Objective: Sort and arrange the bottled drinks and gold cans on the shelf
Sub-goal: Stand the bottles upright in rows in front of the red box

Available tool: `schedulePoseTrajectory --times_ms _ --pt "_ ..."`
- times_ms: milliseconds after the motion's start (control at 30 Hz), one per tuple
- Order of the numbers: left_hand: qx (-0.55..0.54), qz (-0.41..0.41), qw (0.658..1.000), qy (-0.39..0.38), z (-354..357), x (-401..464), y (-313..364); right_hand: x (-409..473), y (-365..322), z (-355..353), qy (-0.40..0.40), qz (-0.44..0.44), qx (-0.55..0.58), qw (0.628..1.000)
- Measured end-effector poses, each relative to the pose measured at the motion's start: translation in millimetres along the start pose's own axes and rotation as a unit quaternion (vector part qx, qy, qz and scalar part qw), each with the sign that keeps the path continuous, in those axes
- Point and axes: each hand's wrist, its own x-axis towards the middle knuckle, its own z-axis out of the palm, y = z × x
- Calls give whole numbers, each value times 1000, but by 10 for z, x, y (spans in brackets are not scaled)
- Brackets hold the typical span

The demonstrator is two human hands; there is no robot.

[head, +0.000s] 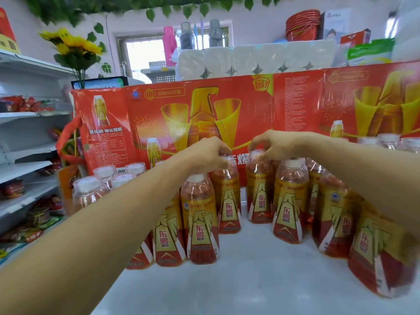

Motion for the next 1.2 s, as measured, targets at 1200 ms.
schedulePoseTrajectory --times_ms 1200 --pt "228 19 973 -5 20 -816 -272 -741 -190 -19 -43 -77 -13 996"
